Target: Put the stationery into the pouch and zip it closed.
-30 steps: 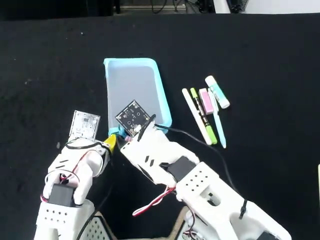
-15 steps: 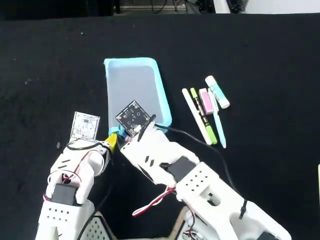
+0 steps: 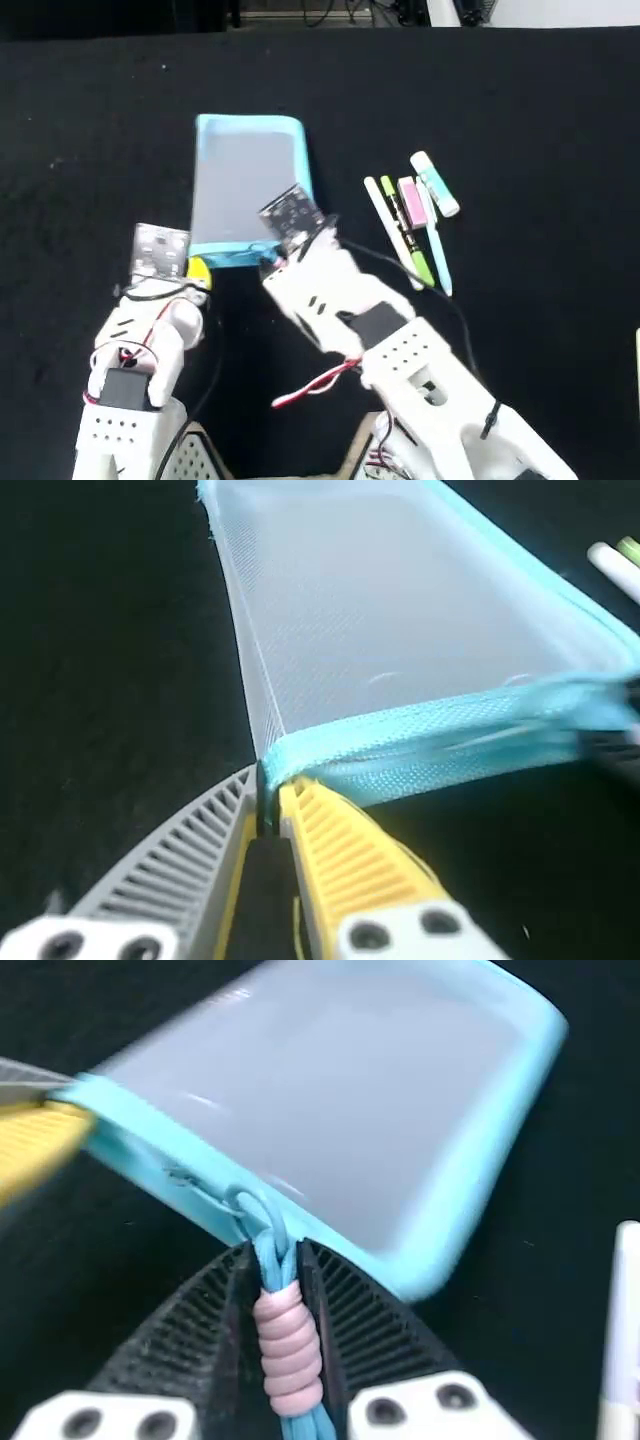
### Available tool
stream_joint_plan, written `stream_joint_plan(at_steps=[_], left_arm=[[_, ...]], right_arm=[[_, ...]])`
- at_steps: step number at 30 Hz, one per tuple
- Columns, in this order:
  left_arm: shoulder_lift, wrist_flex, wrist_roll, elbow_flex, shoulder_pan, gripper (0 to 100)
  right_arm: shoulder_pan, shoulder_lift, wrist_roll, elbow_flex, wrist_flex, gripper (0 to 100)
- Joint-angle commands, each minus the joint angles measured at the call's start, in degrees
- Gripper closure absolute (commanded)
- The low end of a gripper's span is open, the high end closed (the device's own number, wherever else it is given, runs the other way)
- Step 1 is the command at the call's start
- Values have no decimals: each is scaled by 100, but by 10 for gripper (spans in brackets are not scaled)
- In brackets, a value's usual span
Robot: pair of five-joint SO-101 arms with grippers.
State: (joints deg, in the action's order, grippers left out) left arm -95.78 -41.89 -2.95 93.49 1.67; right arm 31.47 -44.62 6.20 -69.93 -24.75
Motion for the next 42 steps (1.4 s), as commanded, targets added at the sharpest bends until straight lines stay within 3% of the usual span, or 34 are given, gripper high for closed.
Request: stream_joint_plan(at_steps=[1,6,11,20,28,34,42], left_arm=[[-26,-18,396,-497,681,970],[-26,-607,448,-1147,884,970],[18,-712,404,-1534,884,969],[413,-844,-677,-2281,927,968],[2725,-2277,-738,-5138,892,970],[4985,-3965,-747,-7908,892,965],[7481,-5670,-747,-10281,901,827]], right_arm=[[-686,-224,18,180,-53,988],[-1248,-479,598,919,-1371,988],[-1011,-945,703,1341,-2110,988],[-1002,-1015,1371,2677,-3015,988],[-1029,-1015,1380,3987,-3824,988],[-1037,-673,1565,4303,-3833,988],[-1169,637,1582,5314,-4484,988]])
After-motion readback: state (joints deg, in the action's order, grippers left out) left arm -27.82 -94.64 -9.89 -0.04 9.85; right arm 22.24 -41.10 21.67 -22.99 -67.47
